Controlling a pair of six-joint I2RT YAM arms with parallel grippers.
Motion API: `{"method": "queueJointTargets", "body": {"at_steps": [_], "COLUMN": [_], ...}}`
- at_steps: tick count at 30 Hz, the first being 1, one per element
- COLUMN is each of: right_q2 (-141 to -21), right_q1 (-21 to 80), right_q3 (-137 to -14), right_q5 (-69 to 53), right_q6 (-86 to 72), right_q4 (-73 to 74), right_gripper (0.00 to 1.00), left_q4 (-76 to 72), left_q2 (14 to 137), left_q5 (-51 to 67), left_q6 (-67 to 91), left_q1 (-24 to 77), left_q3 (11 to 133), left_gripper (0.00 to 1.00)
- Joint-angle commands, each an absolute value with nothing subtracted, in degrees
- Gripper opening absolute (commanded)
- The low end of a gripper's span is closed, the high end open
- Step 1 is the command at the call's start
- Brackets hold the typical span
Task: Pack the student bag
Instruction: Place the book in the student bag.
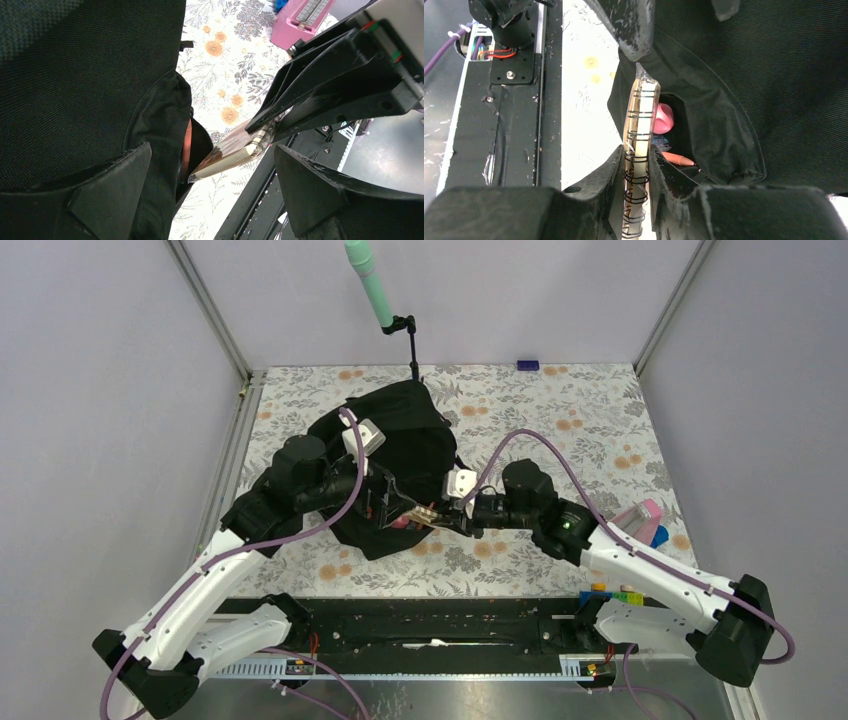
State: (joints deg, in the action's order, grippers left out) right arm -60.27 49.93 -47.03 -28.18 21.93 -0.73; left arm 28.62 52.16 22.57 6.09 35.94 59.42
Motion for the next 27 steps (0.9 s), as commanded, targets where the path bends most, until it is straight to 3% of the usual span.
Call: {"method": "queueJointTargets", "body": {"at_steps": [1, 15, 27], "right_q2": [-62.1, -64.8, -72.6], "right_q1": [50.5, 50.6, 51.3], "right_q3": [-48.4, -50.6, -60.4], "right_q5": [-31.3, -26.1, -24.0], "right_q6": [26.3, 32.3, 38.1], "right_q4": [-4.4, 3.0, 10.9], "right_gripper": [0.0, 0.0, 0.0], "left_q4": [24.9, 24.0, 23.4], "left_q2": [51.1, 50.6, 50.3], "left_q5": [24.1, 26.6, 28.5], "left_q6": [7.4, 8.1, 8.3], "left_q1": [34.4, 32.8, 32.7], "left_q3": [59.2, 58.9, 58.6], "left_gripper": [0.99, 0.99, 0.99]}}
